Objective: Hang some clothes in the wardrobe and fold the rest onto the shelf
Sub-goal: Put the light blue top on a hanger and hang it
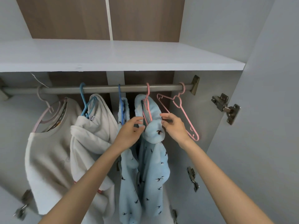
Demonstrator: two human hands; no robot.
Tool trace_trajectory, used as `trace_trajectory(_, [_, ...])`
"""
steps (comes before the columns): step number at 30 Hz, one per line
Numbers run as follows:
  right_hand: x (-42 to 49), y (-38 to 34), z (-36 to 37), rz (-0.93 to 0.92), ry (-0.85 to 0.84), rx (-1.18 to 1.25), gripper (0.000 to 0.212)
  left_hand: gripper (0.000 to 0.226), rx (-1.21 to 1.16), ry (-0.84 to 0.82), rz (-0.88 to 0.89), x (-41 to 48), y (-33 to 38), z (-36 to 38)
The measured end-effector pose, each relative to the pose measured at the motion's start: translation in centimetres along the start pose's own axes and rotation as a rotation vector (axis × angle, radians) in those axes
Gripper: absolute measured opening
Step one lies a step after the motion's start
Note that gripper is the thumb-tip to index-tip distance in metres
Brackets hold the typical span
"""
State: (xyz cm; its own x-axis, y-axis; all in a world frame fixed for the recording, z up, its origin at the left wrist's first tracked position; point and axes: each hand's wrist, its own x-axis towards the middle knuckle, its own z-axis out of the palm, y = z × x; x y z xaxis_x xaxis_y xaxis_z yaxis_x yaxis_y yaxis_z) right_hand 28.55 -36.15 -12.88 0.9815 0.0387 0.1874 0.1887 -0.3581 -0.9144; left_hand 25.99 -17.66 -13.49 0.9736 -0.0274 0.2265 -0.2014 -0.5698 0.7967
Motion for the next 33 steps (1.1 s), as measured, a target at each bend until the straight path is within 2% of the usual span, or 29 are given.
trace_trajectory(5, [-3.1,-2.2,-0.2,-0.025,-0.061,0.078,0.032,0.032,-0.098,0.125,-0.008,-2.5,0.5,-1.9])
trace_trajectory(13, [-9.3,-2.9,1.1,0.008,-0.138,0.142,0.03,0.026,-0.188,0.2,-0.075,-10.9,1.0,-3.2])
trace_trajectory(19, [-16.4,-2.9,2.3,0.118,-0.129,0.196,0.027,0.03,-0.25,0.128,-0.154,-17.2,0.4,-3.9])
trace_trajectory(25, [-26.2,-2.6,4.2,0.217,-0.071,0.18,0.024,0.033,-0.26,0.027,-0.112,-24.6,-0.4,-4.8])
trace_trajectory(33, [-39.9,-1.8,4.1,0.375,0.035,0.178,0.024,0.032,-0.228,-0.216,-0.156,-33.9,-1.2,-3.3])
